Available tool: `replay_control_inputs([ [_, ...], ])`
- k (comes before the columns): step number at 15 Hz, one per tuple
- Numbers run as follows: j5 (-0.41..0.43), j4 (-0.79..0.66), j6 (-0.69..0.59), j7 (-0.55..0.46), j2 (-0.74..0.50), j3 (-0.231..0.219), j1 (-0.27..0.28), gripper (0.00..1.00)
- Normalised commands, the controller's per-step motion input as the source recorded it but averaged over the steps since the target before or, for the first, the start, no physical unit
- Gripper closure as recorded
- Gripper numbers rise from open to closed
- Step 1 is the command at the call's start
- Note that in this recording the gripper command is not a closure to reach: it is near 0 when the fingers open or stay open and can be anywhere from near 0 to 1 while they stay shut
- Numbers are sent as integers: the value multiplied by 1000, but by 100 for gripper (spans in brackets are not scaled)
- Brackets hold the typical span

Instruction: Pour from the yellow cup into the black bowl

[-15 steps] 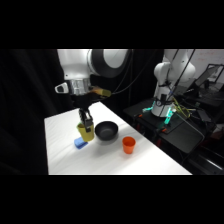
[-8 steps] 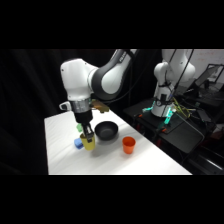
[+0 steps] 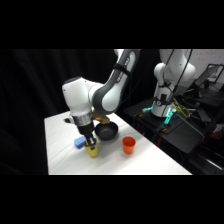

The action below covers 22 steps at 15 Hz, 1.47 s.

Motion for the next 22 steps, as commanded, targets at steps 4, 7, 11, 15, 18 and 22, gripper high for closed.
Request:
replay_control_inputs([
  [4,-146,137,34,137,94,-28,20,20],
  [7,-164,96,-36,141,22,-39,48,0],
  [11,-171,95,-78,162,-1,-56,79,0],
  [15,-145,134,-153,194,25,-79,91,0],
  [18,-119,122,-143,179,-3,-90,76,0],
  [22,-85,144,-172,164,-38,-86,47,0],
])
